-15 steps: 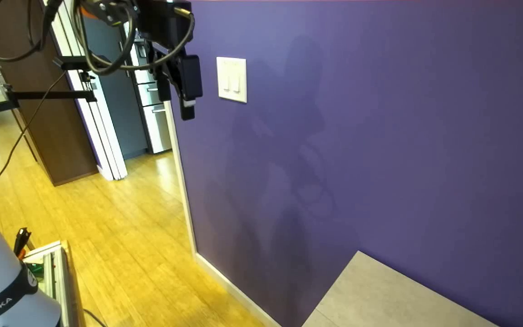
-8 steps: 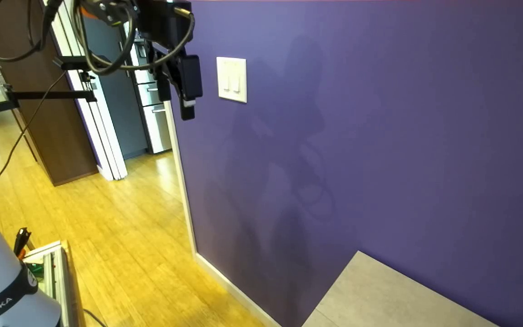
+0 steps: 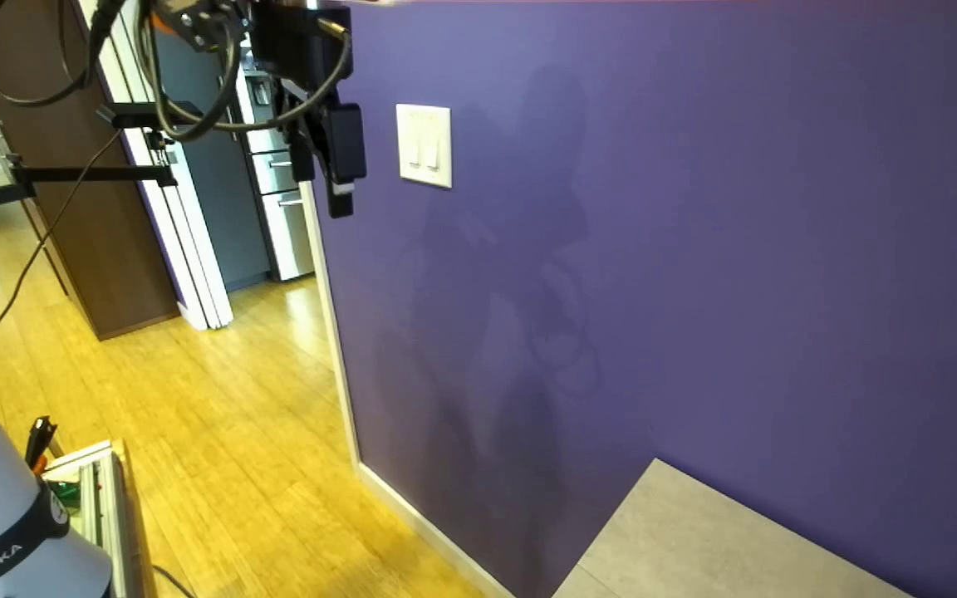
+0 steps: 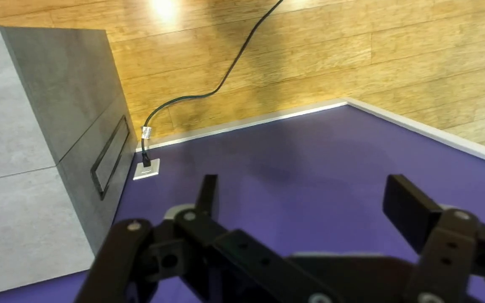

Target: Flip the light switch on the right

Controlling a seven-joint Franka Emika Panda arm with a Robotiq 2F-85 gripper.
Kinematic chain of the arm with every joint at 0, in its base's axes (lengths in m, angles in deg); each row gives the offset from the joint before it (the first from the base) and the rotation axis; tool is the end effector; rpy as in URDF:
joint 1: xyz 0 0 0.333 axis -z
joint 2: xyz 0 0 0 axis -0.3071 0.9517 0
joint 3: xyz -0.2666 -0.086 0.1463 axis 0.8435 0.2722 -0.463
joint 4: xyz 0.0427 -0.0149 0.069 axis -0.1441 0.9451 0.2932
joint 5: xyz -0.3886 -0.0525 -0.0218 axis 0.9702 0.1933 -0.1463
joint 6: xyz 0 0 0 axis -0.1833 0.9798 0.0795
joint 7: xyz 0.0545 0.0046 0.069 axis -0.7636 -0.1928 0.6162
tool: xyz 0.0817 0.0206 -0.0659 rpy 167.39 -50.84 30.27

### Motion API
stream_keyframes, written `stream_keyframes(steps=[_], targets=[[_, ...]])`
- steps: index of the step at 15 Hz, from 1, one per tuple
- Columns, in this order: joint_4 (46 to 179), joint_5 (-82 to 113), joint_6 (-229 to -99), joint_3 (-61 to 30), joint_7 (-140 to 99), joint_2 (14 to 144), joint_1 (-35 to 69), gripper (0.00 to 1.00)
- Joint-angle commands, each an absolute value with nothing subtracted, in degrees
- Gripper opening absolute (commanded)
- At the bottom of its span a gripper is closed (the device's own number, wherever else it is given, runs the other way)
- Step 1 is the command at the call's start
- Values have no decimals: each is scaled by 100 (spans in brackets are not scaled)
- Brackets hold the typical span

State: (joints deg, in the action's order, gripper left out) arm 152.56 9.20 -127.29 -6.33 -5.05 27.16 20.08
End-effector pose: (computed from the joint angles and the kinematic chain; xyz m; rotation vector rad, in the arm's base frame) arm 0.3532 -0.1054 0.5610 -2.9539 0.0638 -0.0495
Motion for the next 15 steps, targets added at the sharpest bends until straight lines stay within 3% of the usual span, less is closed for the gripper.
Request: stream_keyframes(steps=[1,8,15], targets=[[15075,229,-12629,-1008,-1472,2964,2095,100],[15282,-939,-14064,-1490,-3126,3337,2141,100],[15448,-2791,-14828,-1321,-3032,3655,1917,100]])
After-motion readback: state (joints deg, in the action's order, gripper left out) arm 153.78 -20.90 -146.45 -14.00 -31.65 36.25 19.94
